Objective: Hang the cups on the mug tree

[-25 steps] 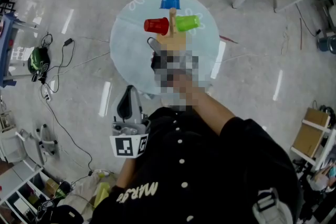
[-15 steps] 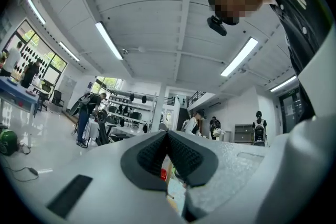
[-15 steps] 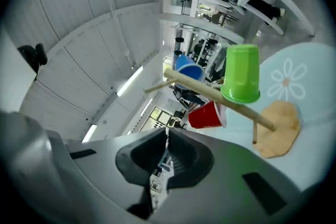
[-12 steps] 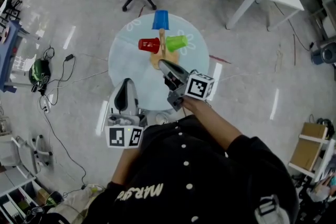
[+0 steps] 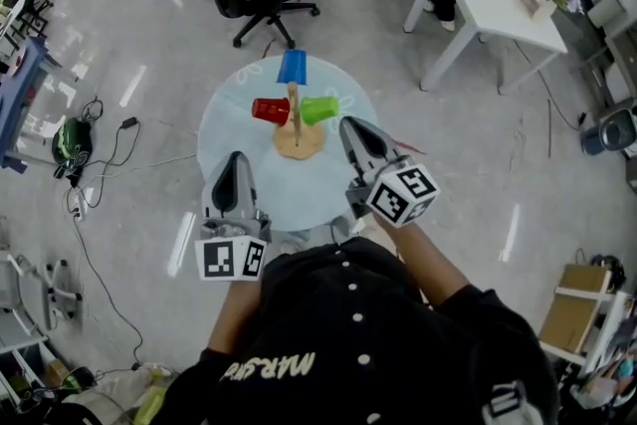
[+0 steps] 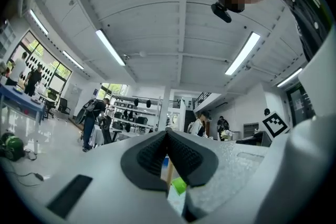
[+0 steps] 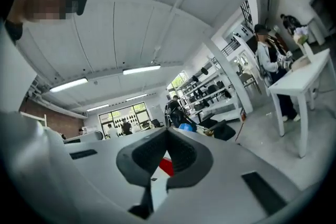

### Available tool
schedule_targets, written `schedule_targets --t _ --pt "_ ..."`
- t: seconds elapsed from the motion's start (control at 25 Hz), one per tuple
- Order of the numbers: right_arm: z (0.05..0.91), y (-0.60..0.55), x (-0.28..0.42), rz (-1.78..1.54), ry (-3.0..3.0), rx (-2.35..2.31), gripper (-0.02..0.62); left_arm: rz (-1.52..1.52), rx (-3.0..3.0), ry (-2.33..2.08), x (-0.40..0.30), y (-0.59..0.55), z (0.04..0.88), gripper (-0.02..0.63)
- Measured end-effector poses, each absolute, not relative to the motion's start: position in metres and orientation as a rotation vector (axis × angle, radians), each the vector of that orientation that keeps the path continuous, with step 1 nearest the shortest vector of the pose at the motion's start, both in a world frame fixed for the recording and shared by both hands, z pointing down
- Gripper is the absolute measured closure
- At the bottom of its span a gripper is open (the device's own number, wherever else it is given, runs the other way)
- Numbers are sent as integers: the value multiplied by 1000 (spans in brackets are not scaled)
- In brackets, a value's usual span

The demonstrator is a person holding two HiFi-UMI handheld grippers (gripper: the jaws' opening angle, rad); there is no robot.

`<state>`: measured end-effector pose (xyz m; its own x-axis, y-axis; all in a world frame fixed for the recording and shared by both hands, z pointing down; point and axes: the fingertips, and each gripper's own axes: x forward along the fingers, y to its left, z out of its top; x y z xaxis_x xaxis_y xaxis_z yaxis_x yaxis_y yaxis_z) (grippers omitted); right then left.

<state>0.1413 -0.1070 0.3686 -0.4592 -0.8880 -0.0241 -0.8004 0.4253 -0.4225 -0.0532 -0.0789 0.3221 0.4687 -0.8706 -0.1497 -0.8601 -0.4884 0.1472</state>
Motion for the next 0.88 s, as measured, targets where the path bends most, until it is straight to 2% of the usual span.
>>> schedule_targets --t 0.48,0.88 --pt "321 -92 271 -98 2286 -1879 604 -251 2613 -1750 -55 -72 309 609" --pt "309 -73 289 34 2379 -1810 601 -149 2585 -1870 -61 -57 311 609"
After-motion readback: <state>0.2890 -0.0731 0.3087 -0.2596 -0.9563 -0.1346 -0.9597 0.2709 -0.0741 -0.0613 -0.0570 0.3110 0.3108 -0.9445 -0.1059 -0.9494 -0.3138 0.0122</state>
